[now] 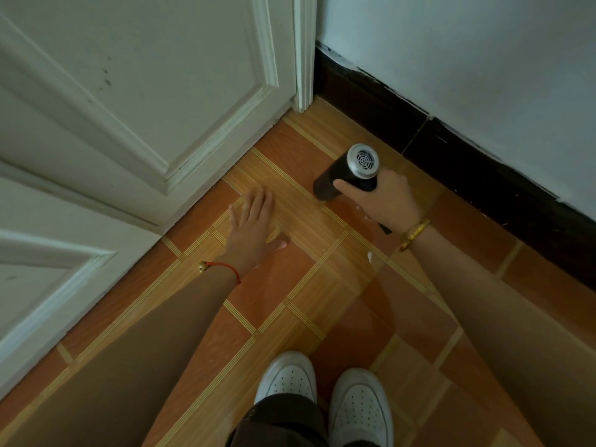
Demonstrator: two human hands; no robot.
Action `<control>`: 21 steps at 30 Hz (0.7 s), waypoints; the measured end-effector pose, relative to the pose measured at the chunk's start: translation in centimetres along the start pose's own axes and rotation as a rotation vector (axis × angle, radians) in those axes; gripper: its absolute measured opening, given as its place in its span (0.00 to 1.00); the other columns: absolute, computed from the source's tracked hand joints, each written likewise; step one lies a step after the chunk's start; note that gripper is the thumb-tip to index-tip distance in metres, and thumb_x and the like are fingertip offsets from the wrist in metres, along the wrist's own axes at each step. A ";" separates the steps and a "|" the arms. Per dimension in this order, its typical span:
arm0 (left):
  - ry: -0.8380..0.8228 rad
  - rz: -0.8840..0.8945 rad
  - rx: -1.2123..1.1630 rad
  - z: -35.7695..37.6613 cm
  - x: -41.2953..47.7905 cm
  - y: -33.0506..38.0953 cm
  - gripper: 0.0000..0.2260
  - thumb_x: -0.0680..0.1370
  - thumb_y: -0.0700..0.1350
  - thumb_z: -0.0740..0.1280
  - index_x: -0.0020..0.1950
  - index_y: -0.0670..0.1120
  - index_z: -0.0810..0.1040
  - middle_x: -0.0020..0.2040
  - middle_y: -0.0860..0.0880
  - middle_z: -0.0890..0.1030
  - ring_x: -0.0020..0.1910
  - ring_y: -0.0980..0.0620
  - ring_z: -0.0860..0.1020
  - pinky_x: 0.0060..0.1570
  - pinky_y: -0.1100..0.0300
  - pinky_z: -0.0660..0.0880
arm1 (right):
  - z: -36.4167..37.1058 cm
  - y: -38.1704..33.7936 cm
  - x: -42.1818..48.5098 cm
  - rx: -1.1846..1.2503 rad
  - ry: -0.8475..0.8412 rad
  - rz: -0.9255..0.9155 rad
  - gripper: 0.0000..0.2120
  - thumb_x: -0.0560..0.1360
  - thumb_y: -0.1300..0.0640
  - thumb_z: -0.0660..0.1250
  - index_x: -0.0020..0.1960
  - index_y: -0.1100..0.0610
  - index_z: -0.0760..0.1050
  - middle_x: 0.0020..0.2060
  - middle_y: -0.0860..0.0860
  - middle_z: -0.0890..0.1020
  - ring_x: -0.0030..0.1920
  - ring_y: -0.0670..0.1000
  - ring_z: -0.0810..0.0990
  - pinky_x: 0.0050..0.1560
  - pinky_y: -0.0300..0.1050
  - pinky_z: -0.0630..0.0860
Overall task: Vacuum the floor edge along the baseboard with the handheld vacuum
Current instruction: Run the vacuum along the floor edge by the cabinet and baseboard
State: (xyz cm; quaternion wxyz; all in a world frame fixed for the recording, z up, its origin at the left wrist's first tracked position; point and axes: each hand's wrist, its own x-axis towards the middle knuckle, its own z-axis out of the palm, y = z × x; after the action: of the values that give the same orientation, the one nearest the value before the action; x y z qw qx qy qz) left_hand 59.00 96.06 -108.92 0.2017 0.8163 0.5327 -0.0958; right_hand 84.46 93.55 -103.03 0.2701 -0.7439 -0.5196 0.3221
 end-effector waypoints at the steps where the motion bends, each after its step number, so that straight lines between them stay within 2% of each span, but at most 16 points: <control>1: 0.008 0.018 0.002 0.1 -0.2 0.1 0.46 0.76 0.56 0.68 0.81 0.47 0.39 0.81 0.47 0.38 0.79 0.44 0.35 0.75 0.38 0.37 | -0.1 0.2 -0.7 -0.003 -0.025 -0.004 0.17 0.70 0.40 0.72 0.48 0.52 0.75 0.32 0.42 0.79 0.32 0.37 0.78 0.31 0.30 0.74; 2: 0.009 0.034 0.004 0.3 -0.3 0.1 0.46 0.76 0.56 0.68 0.81 0.47 0.39 0.81 0.47 0.38 0.79 0.44 0.35 0.75 0.38 0.37 | -0.1 0.4 -1.5 -0.008 -0.050 -0.003 0.16 0.69 0.41 0.73 0.47 0.50 0.75 0.32 0.41 0.78 0.32 0.35 0.78 0.30 0.27 0.71; 4: 0.005 0.052 -0.001 0.7 -0.5 0.3 0.44 0.77 0.55 0.68 0.81 0.48 0.40 0.81 0.48 0.38 0.79 0.45 0.35 0.75 0.37 0.37 | -0.1 0.8 -3.0 -0.012 -0.089 0.009 0.12 0.69 0.41 0.73 0.39 0.46 0.72 0.29 0.41 0.77 0.29 0.31 0.76 0.27 0.25 0.70; 7: 0.006 0.077 -0.007 1.1 -0.8 0.9 0.44 0.77 0.56 0.68 0.81 0.48 0.41 0.81 0.48 0.39 0.79 0.46 0.36 0.75 0.37 0.37 | -0.7 1.3 -4.5 0.016 -0.142 0.041 0.14 0.70 0.41 0.73 0.35 0.46 0.71 0.25 0.44 0.76 0.24 0.35 0.75 0.28 0.33 0.72; 10: 0.006 0.107 0.004 1.4 -0.9 1.6 0.44 0.76 0.57 0.68 0.81 0.48 0.43 0.81 0.47 0.41 0.79 0.46 0.37 0.75 0.37 0.37 | -1.6 1.5 -5.4 0.002 -0.237 0.063 0.13 0.71 0.41 0.72 0.40 0.50 0.75 0.28 0.49 0.80 0.23 0.41 0.75 0.30 0.40 0.74; 13: 0.009 0.122 0.015 1.4 -0.9 2.2 0.44 0.76 0.58 0.68 0.81 0.48 0.43 0.81 0.47 0.41 0.79 0.46 0.38 0.75 0.37 0.36 | -1.9 1.6 -6.1 -0.057 -0.352 0.062 0.19 0.72 0.41 0.70 0.49 0.56 0.77 0.31 0.54 0.82 0.22 0.41 0.75 0.25 0.33 0.71; 15: 0.010 0.125 0.019 1.3 -0.8 2.4 0.44 0.76 0.59 0.67 0.81 0.47 0.43 0.81 0.47 0.41 0.79 0.45 0.38 0.75 0.38 0.36 | -1.7 1.7 -6.2 -0.064 -0.318 0.052 0.21 0.71 0.40 0.70 0.50 0.57 0.77 0.32 0.53 0.82 0.24 0.40 0.76 0.27 0.33 0.72; 17: 0.011 0.126 0.019 1.1 -0.8 2.6 0.43 0.76 0.60 0.66 0.81 0.47 0.43 0.81 0.47 0.41 0.79 0.45 0.38 0.75 0.37 0.38 | -1.3 1.9 -6.1 -0.037 -0.190 0.052 0.20 0.70 0.39 0.71 0.50 0.55 0.77 0.33 0.47 0.81 0.32 0.42 0.78 0.33 0.37 0.73; 19: 0.022 0.129 0.007 0.9 -1.0 2.6 0.43 0.77 0.60 0.65 0.81 0.47 0.43 0.81 0.47 0.41 0.79 0.46 0.38 0.76 0.36 0.39 | -0.7 1.8 -5.8 -0.041 -0.070 0.034 0.20 0.70 0.38 0.71 0.53 0.51 0.77 0.36 0.41 0.78 0.40 0.43 0.79 0.37 0.36 0.72; 21: 0.031 0.126 -0.006 0.8 -1.3 2.4 0.42 0.77 0.60 0.65 0.81 0.46 0.44 0.82 0.47 0.41 0.80 0.46 0.38 0.76 0.36 0.39 | -0.1 1.4 -5.4 -0.045 -0.056 0.010 0.22 0.69 0.37 0.71 0.54 0.51 0.77 0.37 0.41 0.78 0.41 0.42 0.79 0.37 0.35 0.72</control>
State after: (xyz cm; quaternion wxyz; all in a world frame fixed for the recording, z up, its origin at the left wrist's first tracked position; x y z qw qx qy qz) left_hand 60.65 93.78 -108.62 0.2013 0.8490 0.4836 -0.0688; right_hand 84.03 88.00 -102.93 0.2369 -0.7431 -0.5303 0.3323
